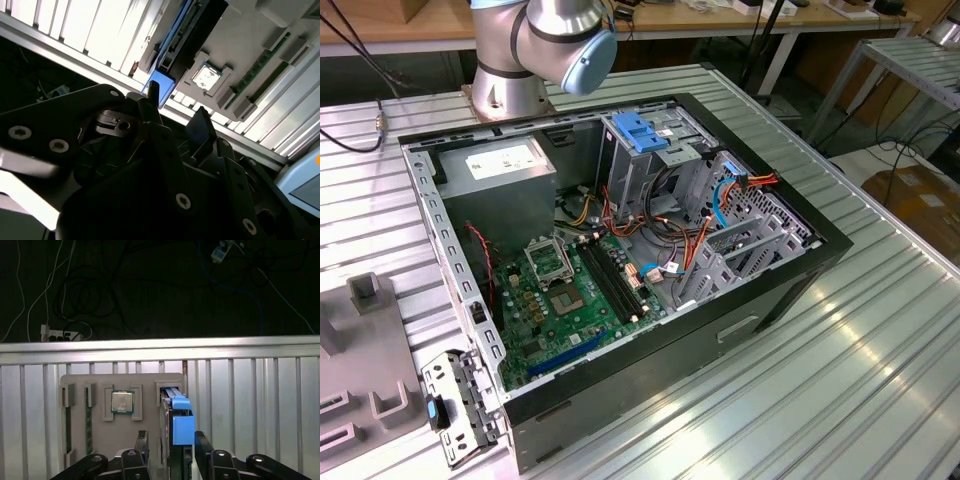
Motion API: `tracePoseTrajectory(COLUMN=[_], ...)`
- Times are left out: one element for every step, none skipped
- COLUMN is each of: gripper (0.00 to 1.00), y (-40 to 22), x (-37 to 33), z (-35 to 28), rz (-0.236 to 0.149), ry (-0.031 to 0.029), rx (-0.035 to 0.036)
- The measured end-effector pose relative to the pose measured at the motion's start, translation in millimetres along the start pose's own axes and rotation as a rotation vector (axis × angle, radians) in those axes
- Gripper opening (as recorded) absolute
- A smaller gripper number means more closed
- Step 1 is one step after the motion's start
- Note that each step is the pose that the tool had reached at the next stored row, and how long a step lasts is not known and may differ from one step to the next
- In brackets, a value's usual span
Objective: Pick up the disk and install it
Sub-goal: 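Pick up the disk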
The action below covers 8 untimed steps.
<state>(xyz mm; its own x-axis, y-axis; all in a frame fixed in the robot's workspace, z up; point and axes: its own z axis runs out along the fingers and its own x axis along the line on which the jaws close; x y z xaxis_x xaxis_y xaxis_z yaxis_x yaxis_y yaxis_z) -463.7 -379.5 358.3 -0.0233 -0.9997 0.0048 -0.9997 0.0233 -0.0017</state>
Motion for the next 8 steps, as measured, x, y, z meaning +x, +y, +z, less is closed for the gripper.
tracePoseTrajectory(gripper=[0.49, 0.49, 0.49, 0.49, 0.49, 0.49, 0.49, 0.49], y=[0.1, 0.1, 0.3, 0.3, 0.3, 0.4, 0.4, 0.4], x=[0.0, 0.0, -0.2, -0.4, -0.7, -1.0, -2.4, -3.3], z=[0.9, 1.9, 3.6, 4.9, 6.9, 9.1, 12.2, 13.8], rz=[-0.006, -0.013, -0.017, -0.018, -0.018, -0.018, -0.018, -0.018], ry=[-0.0001, -0.0001, -0.0002, -0.0002, -0.0002, -0.0002, -0.0002, -0.0005], rx=[0.0013, 0.0027, 0.0041, 0.0045, 0.0047, 0.0048, 0.0047, 0.0047])
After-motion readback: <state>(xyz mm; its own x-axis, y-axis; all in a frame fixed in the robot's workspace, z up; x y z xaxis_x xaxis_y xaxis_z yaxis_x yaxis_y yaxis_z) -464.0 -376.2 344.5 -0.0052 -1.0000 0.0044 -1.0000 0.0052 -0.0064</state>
